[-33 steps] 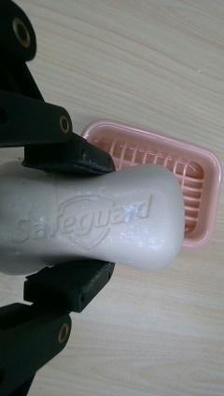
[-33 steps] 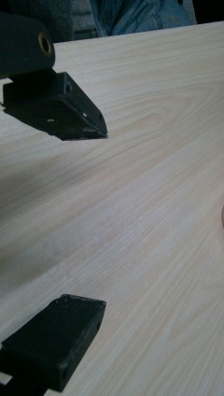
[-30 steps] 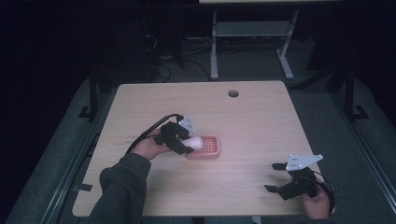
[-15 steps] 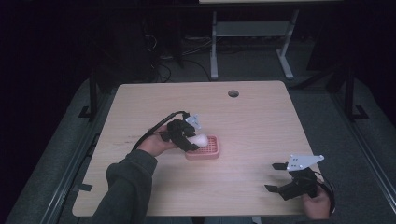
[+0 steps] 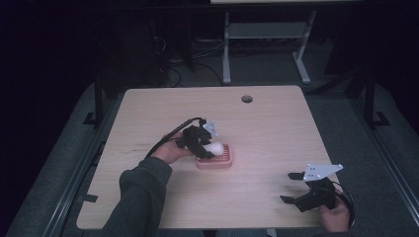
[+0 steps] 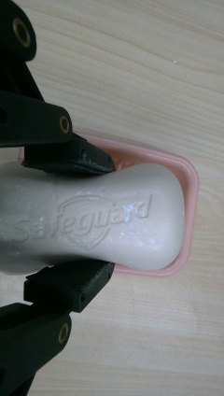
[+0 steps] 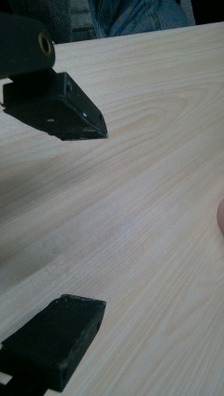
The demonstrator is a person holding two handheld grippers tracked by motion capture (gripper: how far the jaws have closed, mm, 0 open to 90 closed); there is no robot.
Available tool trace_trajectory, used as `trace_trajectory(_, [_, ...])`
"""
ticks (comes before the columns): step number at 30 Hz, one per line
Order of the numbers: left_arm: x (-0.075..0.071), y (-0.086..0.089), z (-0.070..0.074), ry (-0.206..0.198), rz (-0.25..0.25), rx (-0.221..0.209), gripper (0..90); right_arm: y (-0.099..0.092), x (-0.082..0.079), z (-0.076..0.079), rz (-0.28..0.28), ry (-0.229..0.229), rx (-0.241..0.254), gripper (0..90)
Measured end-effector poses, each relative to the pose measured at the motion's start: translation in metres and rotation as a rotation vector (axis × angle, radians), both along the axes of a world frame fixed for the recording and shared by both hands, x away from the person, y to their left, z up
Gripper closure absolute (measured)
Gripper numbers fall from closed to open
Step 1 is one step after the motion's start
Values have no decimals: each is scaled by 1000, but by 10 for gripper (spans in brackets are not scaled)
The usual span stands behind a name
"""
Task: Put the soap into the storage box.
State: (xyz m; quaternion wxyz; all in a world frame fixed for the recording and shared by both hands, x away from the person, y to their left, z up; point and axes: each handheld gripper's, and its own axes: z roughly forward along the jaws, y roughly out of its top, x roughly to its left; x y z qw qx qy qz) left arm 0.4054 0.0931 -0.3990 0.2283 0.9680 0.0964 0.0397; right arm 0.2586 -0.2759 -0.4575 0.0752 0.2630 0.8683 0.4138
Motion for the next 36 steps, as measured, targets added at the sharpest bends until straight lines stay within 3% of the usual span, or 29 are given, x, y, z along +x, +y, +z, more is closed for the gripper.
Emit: trace_trajectory(36, [9, -17, -26, 12, -8, 56, 492, 1, 1, -1, 3, 5, 0, 142])
